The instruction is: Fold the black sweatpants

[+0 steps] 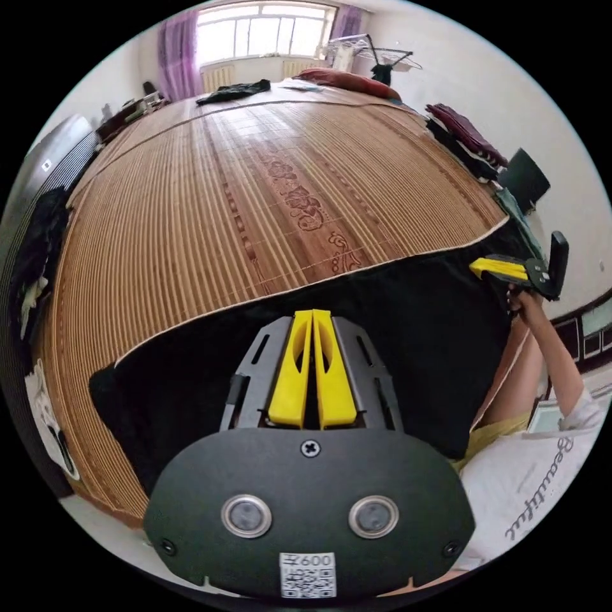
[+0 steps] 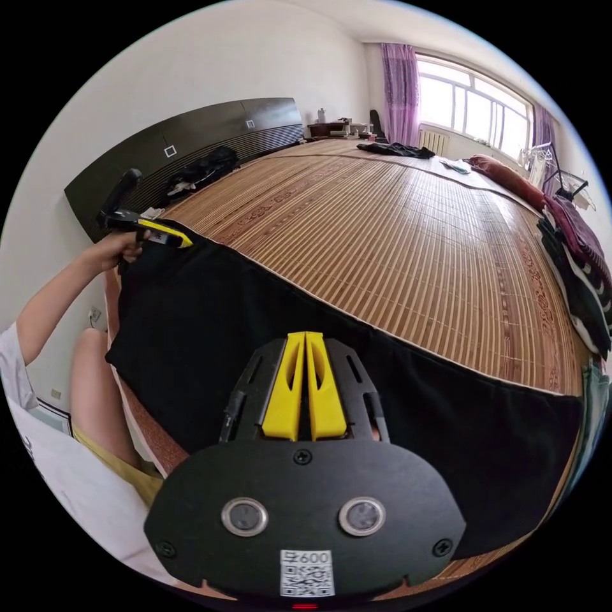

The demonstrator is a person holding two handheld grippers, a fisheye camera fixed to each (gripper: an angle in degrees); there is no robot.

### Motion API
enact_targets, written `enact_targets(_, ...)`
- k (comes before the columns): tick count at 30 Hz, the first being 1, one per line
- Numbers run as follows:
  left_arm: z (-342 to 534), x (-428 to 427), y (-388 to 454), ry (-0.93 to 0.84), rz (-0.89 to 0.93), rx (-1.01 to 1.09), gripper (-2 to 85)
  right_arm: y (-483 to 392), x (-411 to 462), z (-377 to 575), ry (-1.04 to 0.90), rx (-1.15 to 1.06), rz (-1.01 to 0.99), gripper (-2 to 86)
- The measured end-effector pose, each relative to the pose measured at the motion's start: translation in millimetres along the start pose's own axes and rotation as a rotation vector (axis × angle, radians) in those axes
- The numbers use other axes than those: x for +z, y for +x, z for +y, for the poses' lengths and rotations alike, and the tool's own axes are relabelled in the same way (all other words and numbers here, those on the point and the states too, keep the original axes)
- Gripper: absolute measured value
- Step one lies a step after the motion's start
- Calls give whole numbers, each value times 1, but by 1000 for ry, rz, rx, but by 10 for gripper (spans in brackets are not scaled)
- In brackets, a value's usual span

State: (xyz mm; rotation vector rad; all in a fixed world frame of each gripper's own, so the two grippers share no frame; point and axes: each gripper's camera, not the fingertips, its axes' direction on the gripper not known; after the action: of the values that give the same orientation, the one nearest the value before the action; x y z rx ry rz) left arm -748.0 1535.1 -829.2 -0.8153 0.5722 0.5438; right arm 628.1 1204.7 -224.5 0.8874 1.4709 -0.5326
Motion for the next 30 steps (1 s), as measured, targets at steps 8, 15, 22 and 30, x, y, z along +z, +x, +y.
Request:
enact_targets(8,29,52,51,87,-3,227,2,41,0,1,5,52,-82,-9)
enact_targets(15,68,127,23,85,-96,119,5,60,5,3,5,58,-90,-9)
enact_targets(22,207,116,53,214,-79,169,21,83,13,7,6,73,-114,-9)
enact_targets(30,346,185,109,280,-149,97,93,111,26,13,6,107,-164,-9)
